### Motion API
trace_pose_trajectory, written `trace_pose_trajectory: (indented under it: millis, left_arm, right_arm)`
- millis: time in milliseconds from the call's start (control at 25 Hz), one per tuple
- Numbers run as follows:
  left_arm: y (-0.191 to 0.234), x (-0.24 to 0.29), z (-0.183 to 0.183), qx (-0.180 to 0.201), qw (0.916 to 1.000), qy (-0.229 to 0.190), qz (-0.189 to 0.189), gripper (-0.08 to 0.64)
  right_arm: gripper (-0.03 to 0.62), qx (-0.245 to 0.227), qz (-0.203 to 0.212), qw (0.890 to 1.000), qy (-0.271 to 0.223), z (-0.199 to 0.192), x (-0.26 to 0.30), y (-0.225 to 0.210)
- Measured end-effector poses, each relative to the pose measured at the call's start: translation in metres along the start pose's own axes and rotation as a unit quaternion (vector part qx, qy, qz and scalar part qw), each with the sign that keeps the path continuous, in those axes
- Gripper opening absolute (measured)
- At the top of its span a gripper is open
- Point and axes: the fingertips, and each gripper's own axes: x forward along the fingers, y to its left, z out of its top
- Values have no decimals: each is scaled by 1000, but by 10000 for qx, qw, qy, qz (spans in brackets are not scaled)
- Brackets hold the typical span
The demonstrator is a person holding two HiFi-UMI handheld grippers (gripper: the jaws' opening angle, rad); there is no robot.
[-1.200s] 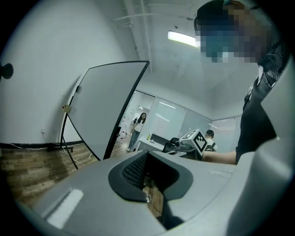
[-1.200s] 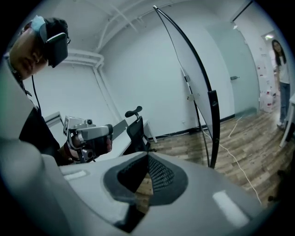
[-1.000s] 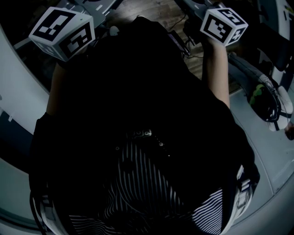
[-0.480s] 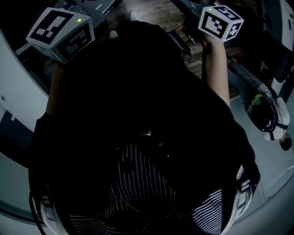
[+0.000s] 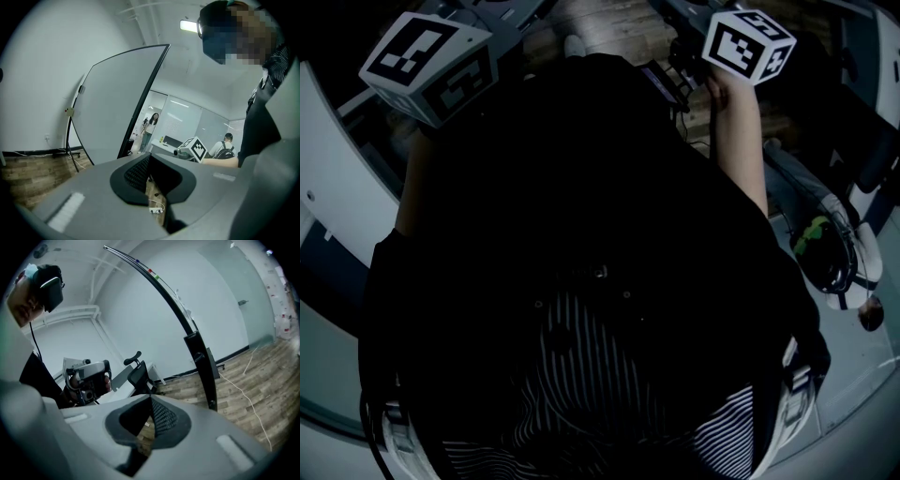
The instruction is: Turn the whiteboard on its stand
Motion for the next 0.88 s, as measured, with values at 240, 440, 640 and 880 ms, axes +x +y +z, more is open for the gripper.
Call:
trace_pose_trajectory:
  millis: [240,440,640,880]
  left_arm:
    - [12,0,1,65,9999,-8,142,2]
    - [21,16,0,28,9995,-68,311,2]
    - [38,31,-12,5,9978,91,654,2]
    - [59,39,-11,-163,9977,234,622,0]
  right_arm:
    - [0,-103,165,9998,-37,8,13,0]
    - [0,-137,123,9996,-202,18,7,-10]
    - [0,-911,-232,9936,-633,46,9,15]
    - [0,-1354,-824,9833,-893,65,21,31]
